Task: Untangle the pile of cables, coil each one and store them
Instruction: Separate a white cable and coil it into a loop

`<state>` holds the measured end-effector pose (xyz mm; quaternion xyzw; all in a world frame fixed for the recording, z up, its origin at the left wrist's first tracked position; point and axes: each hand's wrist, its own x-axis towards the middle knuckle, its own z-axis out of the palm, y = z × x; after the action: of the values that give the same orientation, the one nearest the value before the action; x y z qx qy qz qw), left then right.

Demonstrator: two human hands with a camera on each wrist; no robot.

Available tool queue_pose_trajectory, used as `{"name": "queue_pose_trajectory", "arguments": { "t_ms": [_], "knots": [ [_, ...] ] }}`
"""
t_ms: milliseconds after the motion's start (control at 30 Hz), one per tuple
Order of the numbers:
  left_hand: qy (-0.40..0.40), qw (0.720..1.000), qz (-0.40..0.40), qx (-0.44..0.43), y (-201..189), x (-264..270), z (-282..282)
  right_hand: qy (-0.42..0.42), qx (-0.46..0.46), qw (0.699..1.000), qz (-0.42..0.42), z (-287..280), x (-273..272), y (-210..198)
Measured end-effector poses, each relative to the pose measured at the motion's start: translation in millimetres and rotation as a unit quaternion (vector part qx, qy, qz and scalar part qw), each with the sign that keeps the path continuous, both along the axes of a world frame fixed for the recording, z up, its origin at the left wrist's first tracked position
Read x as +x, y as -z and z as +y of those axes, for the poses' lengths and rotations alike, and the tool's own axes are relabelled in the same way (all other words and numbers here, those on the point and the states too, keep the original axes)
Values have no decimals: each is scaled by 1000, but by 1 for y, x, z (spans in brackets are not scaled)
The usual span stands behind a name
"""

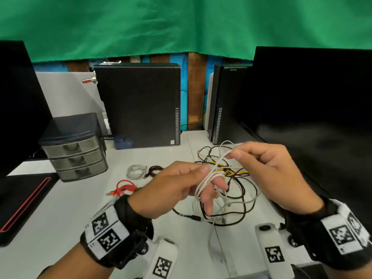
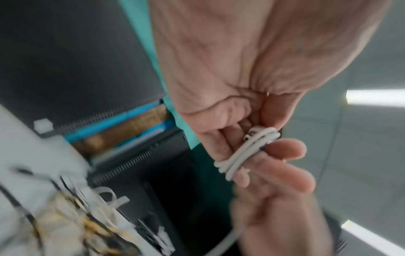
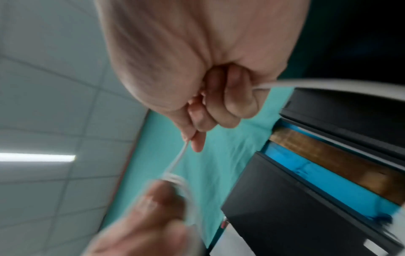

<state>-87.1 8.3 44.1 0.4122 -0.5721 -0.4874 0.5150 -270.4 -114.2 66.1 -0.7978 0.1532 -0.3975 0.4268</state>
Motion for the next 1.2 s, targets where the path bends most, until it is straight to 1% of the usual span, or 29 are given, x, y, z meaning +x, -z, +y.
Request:
{"name": "queue_pose_trajectory", "arguments": {
  "t_ms": [33,67,133,200,267,300,367,433,500,567,633,667,733,800,867,933,1000,1033,1067,1133,1200],
  "knots": [
    [14,998,63,-12,-5,-4,2,2,24,1000,-3,-6,3,7],
    [6,992,120,-29,-9,-6,3,-1,41,999,10,-10,8,18],
    [-63,974,208,-62,-16,-6,1,-10,60,997,53,-9,20,41],
    [-159,953,243,-83,-16,4,-5,-32,57,991,117,5,30,58],
    [-242,938,230,-89,-14,15,-9,-99,11,975,199,24,36,67],
    [-277,936,198,-89,-11,19,-10,-130,-18,965,227,32,37,68],
    [-326,936,100,-87,-6,21,-12,-155,-59,955,247,41,35,65],
    [-333,938,35,-86,-3,16,-13,-146,-78,954,249,43,33,60],
    [-330,940,-8,-85,-3,11,-12,-101,-51,971,209,41,34,59],
    [-327,939,-66,-85,-4,7,-10,-49,8,991,128,37,36,58],
    [-296,945,-112,-80,-3,1,-6,-30,27,997,70,33,37,58],
    [-267,954,-110,-73,-1,-4,-5,-33,17,998,56,34,37,59],
    [-199,977,-52,-54,1,-16,-4,-33,-6,999,24,39,38,60],
    [-150,988,21,-30,1,-24,-2,-51,3,999,-11,42,40,62],
    [-105,989,102,-3,-5,-22,1,-114,58,991,-39,40,41,60],
    [-40,983,177,32,-10,-13,4,-186,136,973,-30,35,36,49],
    [11,978,198,66,-12,-8,7,-236,194,952,0,29,28,38],
    [21,977,195,81,-13,-9,7,-257,206,944,6,27,24,34],
    [26,977,190,92,-14,-11,6,-274,197,941,9,25,21,30],
    [34,975,189,111,-17,-14,4,-256,167,952,-1,22,19,28],
    [26,971,205,124,-20,-14,3,-220,170,960,-19,21,20,28]
  ]
}}
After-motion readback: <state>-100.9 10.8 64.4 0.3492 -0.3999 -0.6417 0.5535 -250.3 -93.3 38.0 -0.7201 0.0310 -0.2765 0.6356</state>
